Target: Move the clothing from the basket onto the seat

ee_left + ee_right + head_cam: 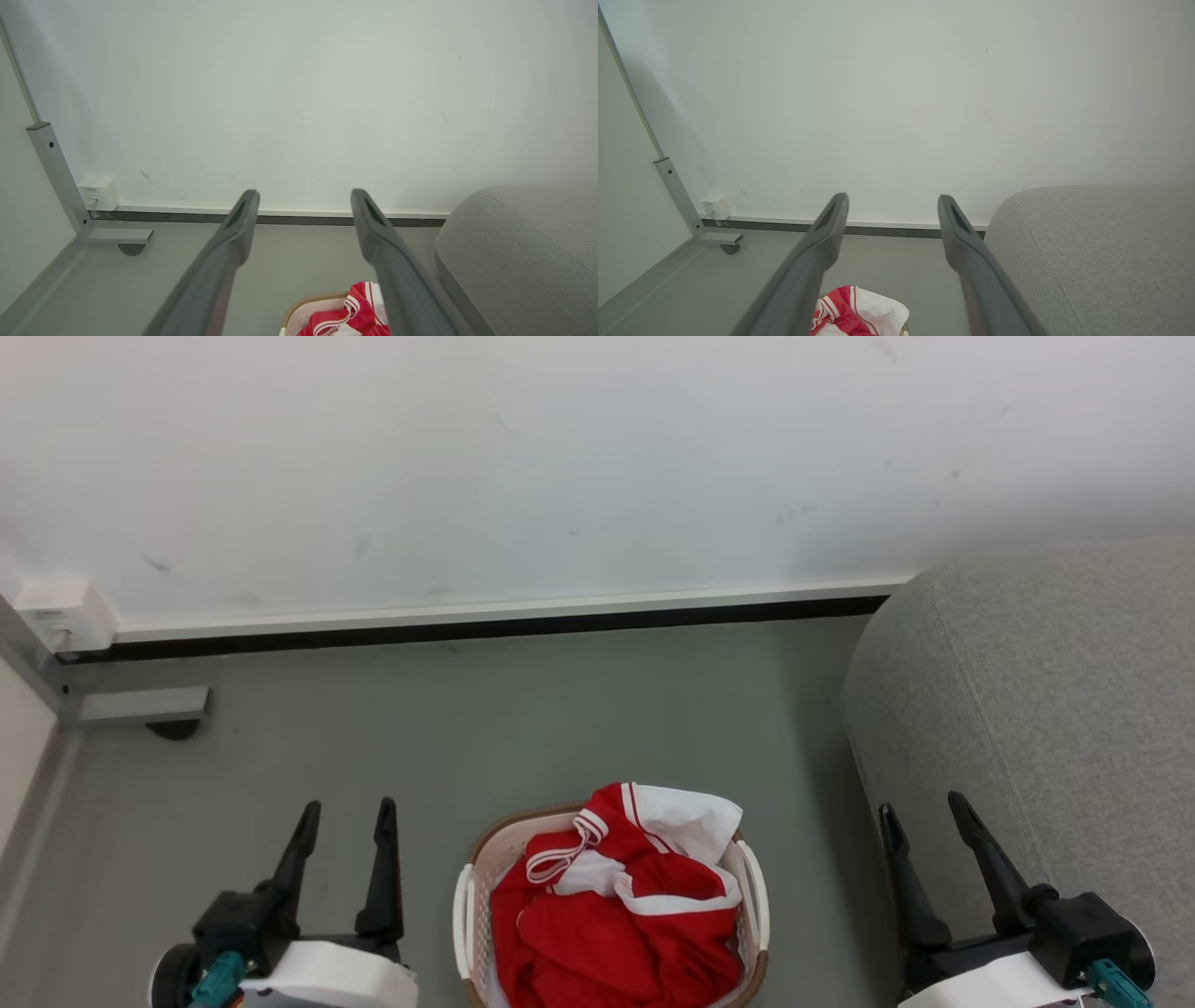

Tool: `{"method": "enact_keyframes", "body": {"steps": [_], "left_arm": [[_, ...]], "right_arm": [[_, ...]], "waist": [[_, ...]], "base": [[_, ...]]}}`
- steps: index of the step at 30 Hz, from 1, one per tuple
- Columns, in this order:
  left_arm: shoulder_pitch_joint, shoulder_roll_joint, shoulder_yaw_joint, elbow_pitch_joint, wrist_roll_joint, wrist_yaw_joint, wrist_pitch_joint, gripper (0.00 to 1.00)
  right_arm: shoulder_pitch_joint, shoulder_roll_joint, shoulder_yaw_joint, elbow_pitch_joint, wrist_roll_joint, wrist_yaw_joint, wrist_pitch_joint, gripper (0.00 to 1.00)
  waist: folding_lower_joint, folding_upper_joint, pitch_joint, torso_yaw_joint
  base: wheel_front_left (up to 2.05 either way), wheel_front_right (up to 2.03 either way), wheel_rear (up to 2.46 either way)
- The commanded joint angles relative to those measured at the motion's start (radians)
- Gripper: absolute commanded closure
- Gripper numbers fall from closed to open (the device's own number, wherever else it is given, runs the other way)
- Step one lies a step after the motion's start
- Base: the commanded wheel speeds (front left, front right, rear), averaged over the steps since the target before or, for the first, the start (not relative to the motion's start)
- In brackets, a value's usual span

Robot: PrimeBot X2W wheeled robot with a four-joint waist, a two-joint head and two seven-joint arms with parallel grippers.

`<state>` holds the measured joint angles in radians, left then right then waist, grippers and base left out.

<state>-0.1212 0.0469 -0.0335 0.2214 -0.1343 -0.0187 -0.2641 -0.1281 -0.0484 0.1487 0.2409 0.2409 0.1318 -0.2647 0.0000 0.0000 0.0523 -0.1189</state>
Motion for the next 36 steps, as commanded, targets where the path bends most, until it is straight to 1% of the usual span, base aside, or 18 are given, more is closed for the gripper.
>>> {"method": "enact_keyframes", "body": {"steps": [1,8,13,16,21,28,31,36], "left_arm": [[-0.014,0.006,0.005,-0.002,-0.002,-0.003,-0.001,0.00],[-0.058,0.006,0.020,0.009,-0.011,-0.026,-0.001,0.00],[-0.102,0.007,0.029,0.033,0.010,-0.055,-0.001,0.00],[-0.129,0.009,0.030,0.071,0.019,-0.074,-0.001,0.00],[-0.189,0.037,0.007,0.171,0.042,-0.094,-0.001,0.00],[-0.297,0.082,-0.050,0.369,0.046,-0.107,0.000,0.00],[-0.357,0.097,-0.085,0.471,0.039,-0.110,0.022,0.00],[-0.450,0.125,-0.156,0.622,0.028,-0.112,0.091,0.00]], "right_arm": [[-0.018,-0.004,-0.004,-0.005,0.006,-0.002,0.000,0.00],[-0.044,-0.003,0.006,-0.050,0.018,-0.002,0.001,0.00],[-0.071,-0.003,0.009,-0.078,0.029,-0.002,0.001,0.00],[-0.086,-0.003,0.009,-0.100,0.034,-0.002,0.001,0.00],[-0.111,-0.003,0.005,-0.136,0.046,-0.002,0.000,0.00],[-0.133,-0.003,-0.027,-0.184,0.124,-0.002,0.000,0.00],[-0.144,-0.003,-0.036,-0.204,0.141,-0.002,0.000,0.00],[-0.161,-0.003,-0.035,-0.238,0.163,-0.002,0.000,0.00]], "waist": [[0.0000,0.0000,0.020,-0.019],[0.0000,0.0000,0.103,-0.080],[0.0000,0.0000,0.170,-0.125],[0.0000,0.0000,0.211,-0.154],[0.0000,0.0000,0.279,-0.206],[0.0000,0.0000,0.354,-0.269],[0.0000,0.0000,0.384,-0.293],[0.0000,0.0000,0.443,-0.331]], "base": [[0.00,0.00,0.00],[0.00,0.00,0.00],[0.00,0.00,0.00],[0.00,0.00,0.00],[0.00,0.00,0.00],[0.00,0.00,0.00],[0.00,0.00,0.00],[0.00,0.00,0.00]]}}
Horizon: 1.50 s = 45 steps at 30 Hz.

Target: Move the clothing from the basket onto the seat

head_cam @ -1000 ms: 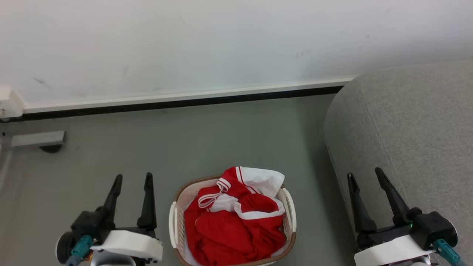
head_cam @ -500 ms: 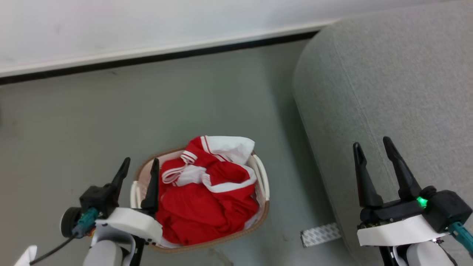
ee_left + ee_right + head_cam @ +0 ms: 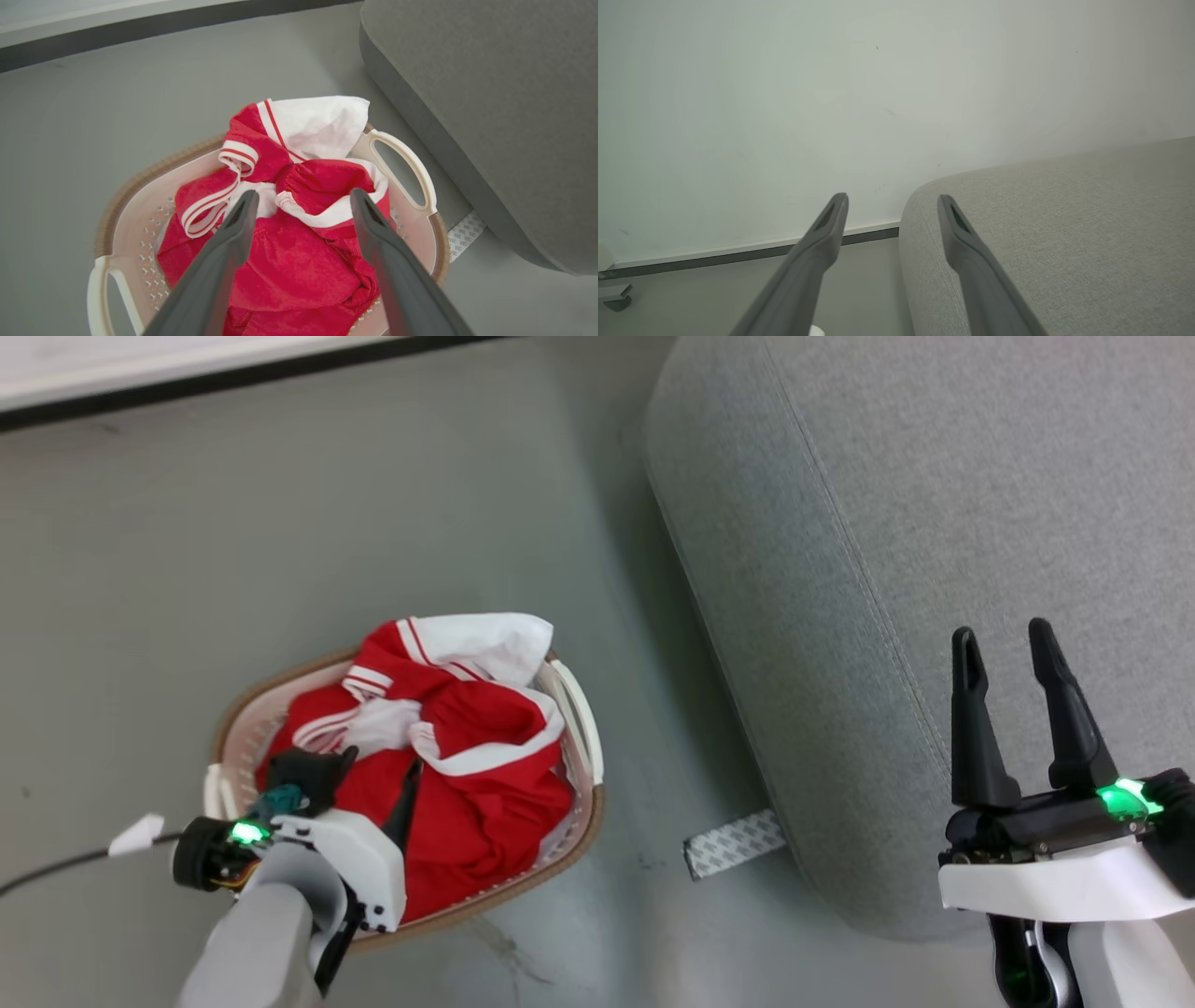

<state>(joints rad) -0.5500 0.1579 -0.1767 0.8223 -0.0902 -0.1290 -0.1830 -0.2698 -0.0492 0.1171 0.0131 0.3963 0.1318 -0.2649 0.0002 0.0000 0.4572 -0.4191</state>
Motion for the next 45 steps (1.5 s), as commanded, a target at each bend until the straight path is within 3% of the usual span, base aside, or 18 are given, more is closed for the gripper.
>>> {"method": "enact_keyframes", "body": {"steps": [1,14,30,32,33,34,35,41,45], "left_arm": [[-0.040,0.020,-0.031,0.047,-0.023,-0.002,0.024,0.00],[-0.227,0.104,-0.197,0.306,-0.088,0.000,0.169,0.00],[-0.345,0.152,-0.379,0.443,-0.041,0.000,0.375,0.00],[-0.347,0.154,-0.385,0.446,-0.045,-0.001,0.380,0.04],[-0.349,0.154,-0.389,0.446,-0.052,-0.001,0.372,0.53],[-0.352,0.155,-0.392,0.446,-0.057,-0.001,0.364,0.93],[-0.352,0.156,-0.398,0.446,-0.062,-0.001,0.356,1.00],[-0.334,0.167,-0.391,0.442,-0.103,-0.001,0.256,1.00],[-0.302,0.118,-0.391,0.443,-0.137,-0.001,0.194,1.00]], "right_arm": [[-0.023,-0.002,-0.003,-0.017,0.012,-0.002,0.001,0.00],[-0.044,-0.002,0.016,-0.073,0.083,-0.002,0.001,0.00],[-0.029,-0.002,0.014,-0.106,0.103,-0.002,0.001,0.00],[-0.030,-0.002,0.017,-0.106,0.102,-0.002,0.001,0.00],[-0.032,-0.002,0.018,-0.105,0.102,-0.002,0.001,0.00],[-0.033,-0.002,0.019,-0.104,0.102,-0.002,0.001,0.00],[-0.035,-0.002,0.020,-0.101,0.102,-0.002,0.001,0.00],[-0.065,-0.002,0.050,-0.072,0.094,-0.002,0.001,0.00],[-0.077,-0.002,0.040,-0.057,0.056,-0.002,0.001,0.00]], "waist": [[-0.0002,0.0000,0.051,-0.038],[-0.0002,0.0000,0.213,-0.138],[-0.0002,0.0000,0.315,-0.122],[-0.0002,0.0000,0.317,-0.122],[-0.0002,0.0000,0.318,-0.121],[-0.0002,0.0000,0.319,-0.122],[-0.0002,0.0000,0.318,-0.122],[-0.0002,0.0000,0.265,-0.134],[-0.0002,0.0000,0.181,-0.097]], "base": [[0.00,0.00,0.00],[0.00,0.00,0.00],[0.00,0.00,0.00],[0.00,0.00,0.00],[0.00,0.00,0.00],[0.00,0.00,0.00],[0.00,0.00,0.00],[0.00,0.00,0.00],[0.00,0.00,0.00]]}}
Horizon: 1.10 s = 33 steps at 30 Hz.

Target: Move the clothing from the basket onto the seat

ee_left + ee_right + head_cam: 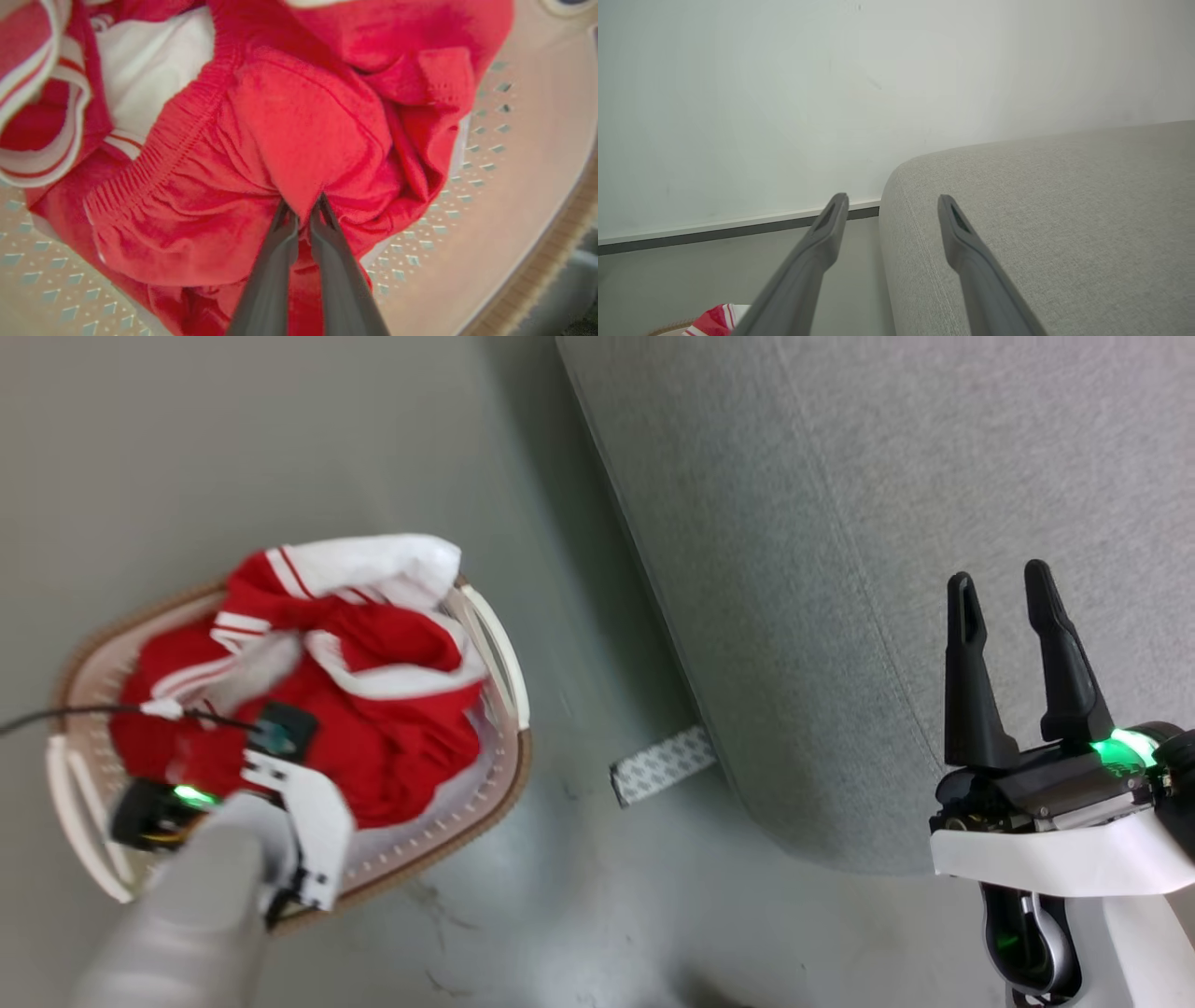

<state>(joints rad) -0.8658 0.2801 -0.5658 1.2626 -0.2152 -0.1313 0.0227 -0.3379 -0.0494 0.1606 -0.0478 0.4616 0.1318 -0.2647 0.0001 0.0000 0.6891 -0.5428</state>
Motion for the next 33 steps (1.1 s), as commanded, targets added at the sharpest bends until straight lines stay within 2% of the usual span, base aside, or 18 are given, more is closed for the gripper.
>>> {"method": "enact_keyframes", "body": {"steps": [1,8,17,23,33], "left_arm": [[0.020,-0.013,-0.004,0.002,-0.020,0.002,-0.027,1.00],[0.068,-0.097,-0.032,-0.025,-0.092,0.002,-0.114,1.00],[0.125,-0.160,-0.082,-0.109,-0.223,0.002,-0.225,1.00],[0.158,-0.178,-0.138,-0.224,-0.314,0.002,-0.270,1.00],[0.158,-0.141,-0.165,-0.462,-0.435,0.002,-0.288,1.00]], "right_arm": [[-0.011,-0.002,-0.007,0.006,-0.018,-0.002,0.000,0.00],[0.020,-0.003,-0.023,0.038,-0.072,-0.002,0.001,0.00],[0.066,-0.003,-0.045,0.080,-0.124,-0.002,0.001,0.00],[0.119,-0.003,-0.066,0.106,-0.140,-0.002,0.000,0.00],[0.180,-0.003,-0.055,0.134,-0.146,-0.002,0.000,0.00]], "waist": [[-0.0001,0.0000,-0.073,0.037],[-0.0001,0.0000,-0.217,0.137],[-0.0001,0.0000,-0.382,0.258],[-0.0001,0.0000,-0.484,0.344],[-0.0001,0.0000,-0.596,0.449]], "base": [[0.00,0.00,0.00],[0.00,0.00,0.00],[0.00,0.00,0.00],[0.00,0.00,0.00],[0.00,0.00,0.00]]}}
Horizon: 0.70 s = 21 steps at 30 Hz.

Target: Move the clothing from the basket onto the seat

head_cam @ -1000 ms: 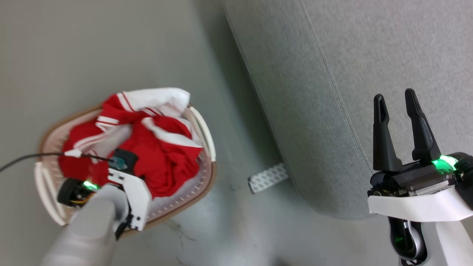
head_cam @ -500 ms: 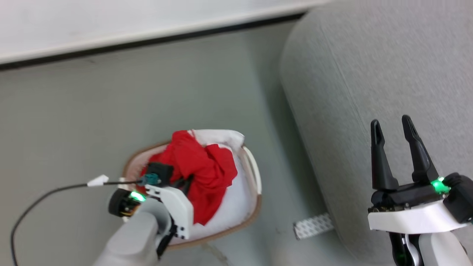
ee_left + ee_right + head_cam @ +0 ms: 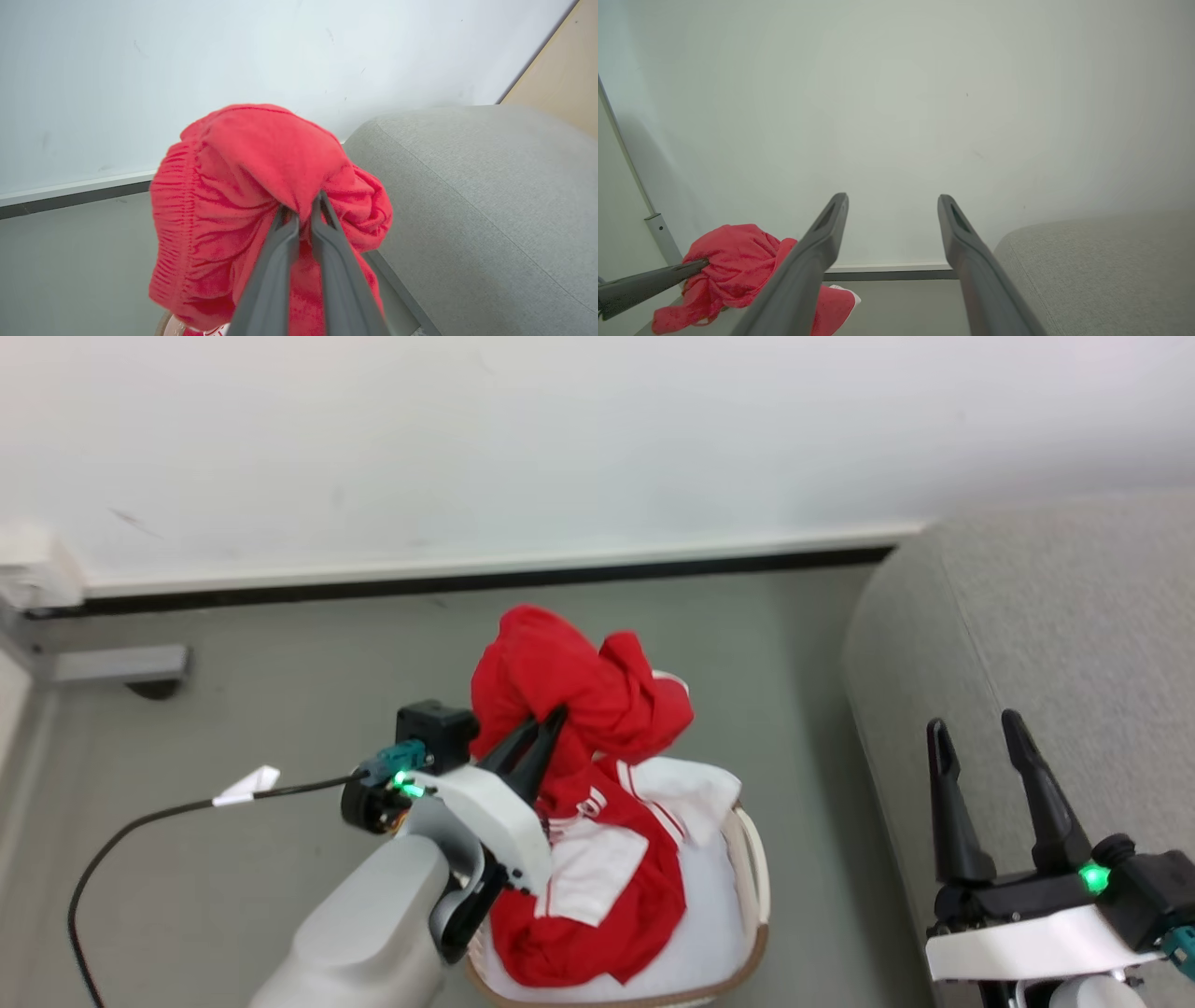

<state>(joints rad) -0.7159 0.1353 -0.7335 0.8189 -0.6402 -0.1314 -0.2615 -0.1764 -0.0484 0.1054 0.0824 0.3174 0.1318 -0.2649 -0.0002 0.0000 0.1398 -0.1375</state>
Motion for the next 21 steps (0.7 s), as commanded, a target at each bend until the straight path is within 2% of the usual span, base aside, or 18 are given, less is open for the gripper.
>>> {"method": "enact_keyframes", "body": {"steps": [1,8,15,21], "left_arm": [[0.011,0.014,0.014,-0.071,-0.024,0.002,-0.003,1.00],[0.048,0.035,0.071,-0.240,-0.048,0.004,-0.003,1.00],[0.090,0.070,0.082,-0.390,-0.065,0.037,0.025,1.00],[0.123,0.089,0.079,-0.461,-0.074,0.059,0.047,1.00]], "right_arm": [[0.029,-0.004,0.003,0.008,-0.004,-0.002,0.001,0.00],[0.057,-0.003,0.025,0.019,0.014,-0.002,0.001,0.00],[0.073,-0.003,0.045,0.026,0.001,-0.002,0.001,0.00],[0.074,-0.008,0.062,0.028,-0.008,-0.002,0.001,0.00]], "waist": [[0.0002,0.0000,-0.063,0.055],[0.0002,0.0000,-0.109,0.073],[0.0002,0.0000,-0.122,0.080],[0.0002,0.0000,-0.126,0.083]], "base": [[0.00,0.00,0.00],[0.00,0.00,0.00],[0.00,0.00,0.00],[0.00,0.00,0.00]]}}
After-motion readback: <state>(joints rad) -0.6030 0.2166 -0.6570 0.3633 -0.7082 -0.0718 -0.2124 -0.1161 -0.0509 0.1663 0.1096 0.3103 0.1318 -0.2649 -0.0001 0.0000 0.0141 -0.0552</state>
